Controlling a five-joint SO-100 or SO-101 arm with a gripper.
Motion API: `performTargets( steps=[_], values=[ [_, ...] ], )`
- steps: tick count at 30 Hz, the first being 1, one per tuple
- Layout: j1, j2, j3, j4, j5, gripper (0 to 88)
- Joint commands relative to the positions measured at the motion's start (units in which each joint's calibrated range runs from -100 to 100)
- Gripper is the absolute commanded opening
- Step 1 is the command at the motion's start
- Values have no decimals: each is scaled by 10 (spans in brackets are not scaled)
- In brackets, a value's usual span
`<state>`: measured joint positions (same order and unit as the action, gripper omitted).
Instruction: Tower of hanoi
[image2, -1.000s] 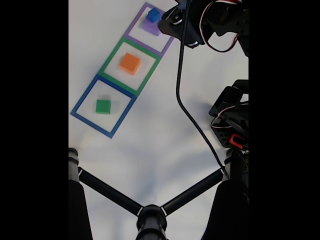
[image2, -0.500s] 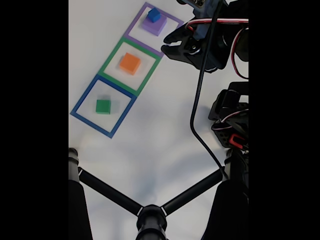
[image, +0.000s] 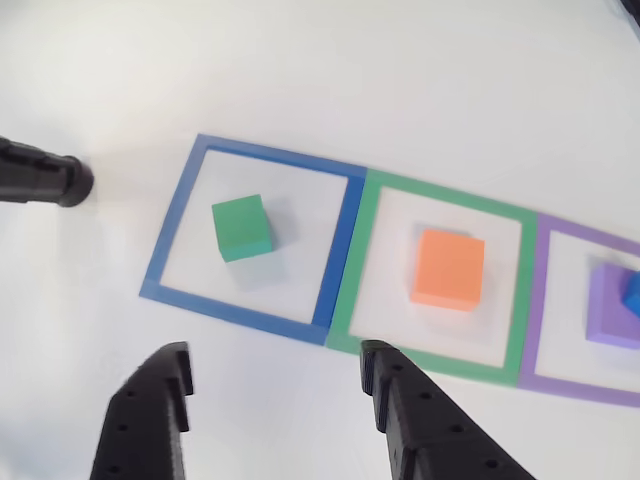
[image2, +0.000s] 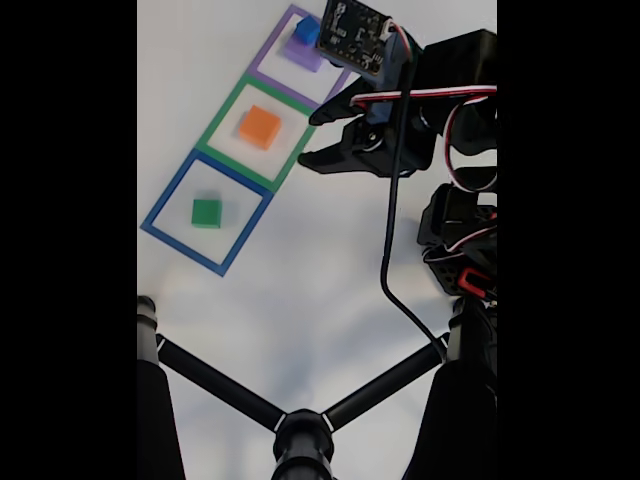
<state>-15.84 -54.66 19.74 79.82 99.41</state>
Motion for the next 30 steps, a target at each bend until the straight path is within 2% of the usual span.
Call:
performTargets(
  steps=[1, 5, 14, 22, 30],
  values=[
    [2, -37, 177, -172, 6, 260],
    [2, -34, 306, -328, 6, 286],
    [-23, 73, 559, -796, 6, 321],
    [-42, 154, 653, -979, 6, 335],
    [-38, 360, 609, -1156, 6, 350]
  ],
)
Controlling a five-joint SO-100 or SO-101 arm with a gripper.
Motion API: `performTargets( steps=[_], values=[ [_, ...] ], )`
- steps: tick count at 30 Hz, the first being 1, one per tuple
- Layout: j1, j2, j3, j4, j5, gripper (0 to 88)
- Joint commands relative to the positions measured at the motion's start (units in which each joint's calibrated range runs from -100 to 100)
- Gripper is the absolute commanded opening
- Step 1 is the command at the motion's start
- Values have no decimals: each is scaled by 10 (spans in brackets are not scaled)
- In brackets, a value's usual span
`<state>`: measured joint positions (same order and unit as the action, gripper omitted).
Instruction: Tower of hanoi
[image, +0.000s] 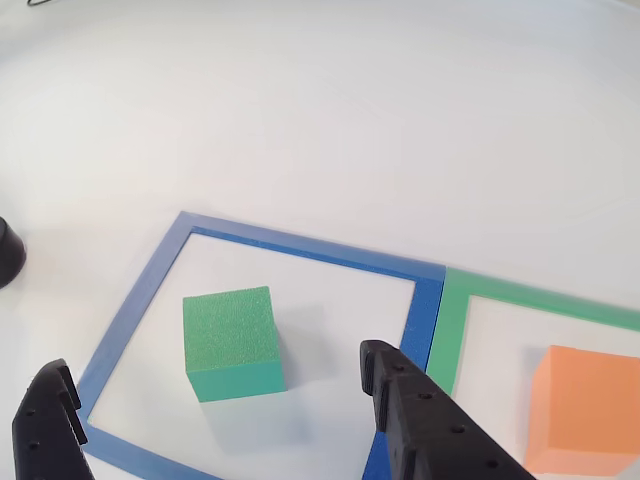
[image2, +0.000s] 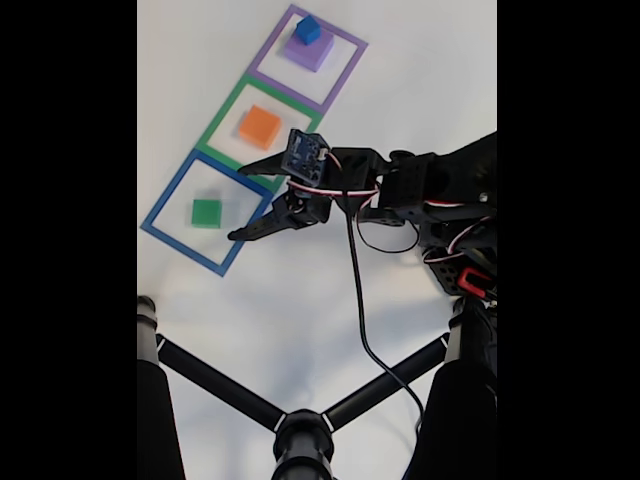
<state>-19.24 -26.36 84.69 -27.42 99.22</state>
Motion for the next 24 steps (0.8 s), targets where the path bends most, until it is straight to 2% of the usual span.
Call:
performTargets(
  steps=[1, 10, 24],
  values=[
    [-5, 105, -52, -103, 8, 353],
    [3, 313, -158, -227, 8, 369],
    [-22, 436, -226, -275, 8, 373]
  ],
)
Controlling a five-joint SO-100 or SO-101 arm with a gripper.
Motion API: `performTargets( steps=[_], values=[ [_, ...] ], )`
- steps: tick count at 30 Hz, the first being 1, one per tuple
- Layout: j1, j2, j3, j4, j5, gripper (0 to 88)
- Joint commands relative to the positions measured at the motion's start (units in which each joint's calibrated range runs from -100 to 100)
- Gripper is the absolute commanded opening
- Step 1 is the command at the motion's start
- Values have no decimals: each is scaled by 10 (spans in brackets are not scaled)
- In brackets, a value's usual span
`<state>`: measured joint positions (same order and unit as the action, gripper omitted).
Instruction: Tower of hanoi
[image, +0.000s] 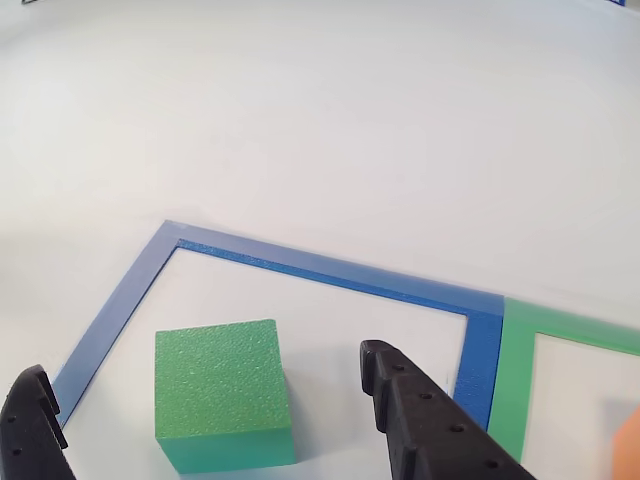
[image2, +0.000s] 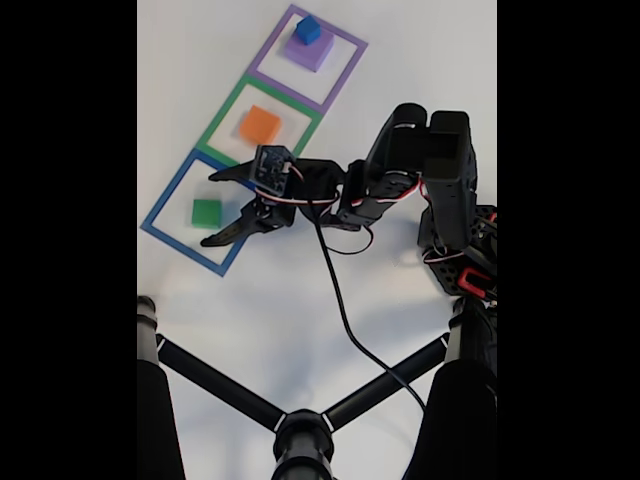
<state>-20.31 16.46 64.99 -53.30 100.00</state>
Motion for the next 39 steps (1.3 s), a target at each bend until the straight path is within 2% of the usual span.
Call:
performTargets(
  steps=[1, 16, 22, 39],
  values=[
    [-13, 13, -34, -16, 0, 373],
    [-28, 54, -68, -1, 0, 354],
    [-34, 55, -67, 0, 0, 237],
    [-38, 52, -71, 32, 0, 175]
  ],
)
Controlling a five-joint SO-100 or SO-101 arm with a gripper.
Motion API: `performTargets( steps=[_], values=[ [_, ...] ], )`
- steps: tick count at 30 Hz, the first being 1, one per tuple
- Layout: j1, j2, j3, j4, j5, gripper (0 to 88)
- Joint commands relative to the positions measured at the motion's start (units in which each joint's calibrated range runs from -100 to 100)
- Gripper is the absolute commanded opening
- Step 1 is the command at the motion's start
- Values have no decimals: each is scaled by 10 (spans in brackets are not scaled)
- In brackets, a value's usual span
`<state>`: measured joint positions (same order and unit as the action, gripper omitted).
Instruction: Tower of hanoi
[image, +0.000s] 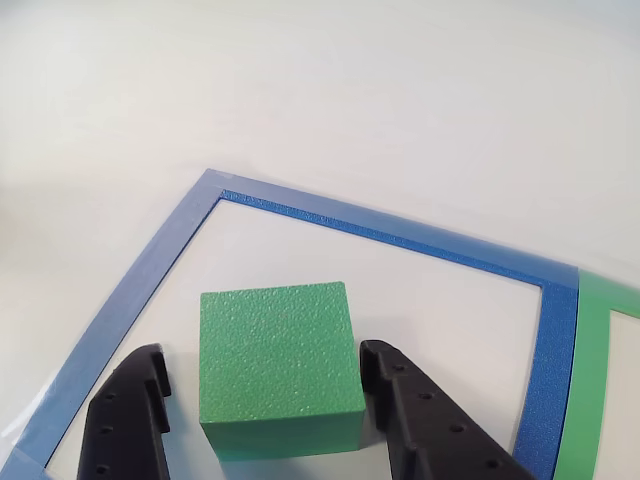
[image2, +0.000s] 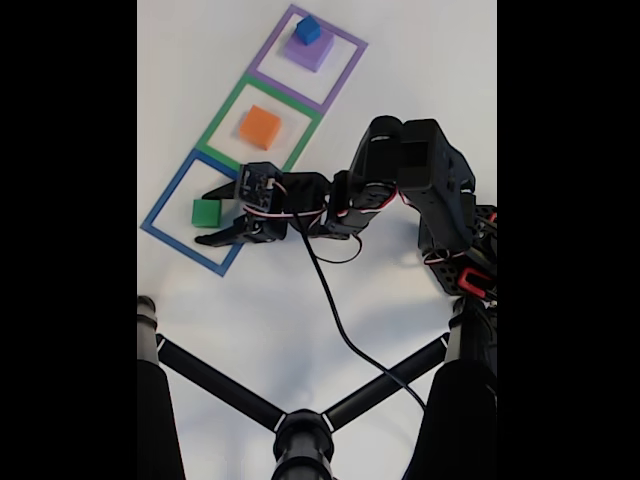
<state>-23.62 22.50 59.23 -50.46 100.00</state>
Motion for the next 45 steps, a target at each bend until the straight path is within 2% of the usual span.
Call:
performTargets(
  steps=[1, 10, 15, 21, 25, 34, 37, 45],
  values=[
    [-6, -9, -13, 3, 0, 166],
    [-6, -13, -14, 3, 0, 71],
    [-6, -34, -8, 15, 0, 59],
    [4, -160, -1, 146, 0, 51],
    [22, -295, -19, 331, 0, 55],
    [76, -544, -178, 859, 0, 61],
    [99, -578, -276, 1029, 0, 61],
    [133, -568, -615, 1385, 0, 56]
  ],
)
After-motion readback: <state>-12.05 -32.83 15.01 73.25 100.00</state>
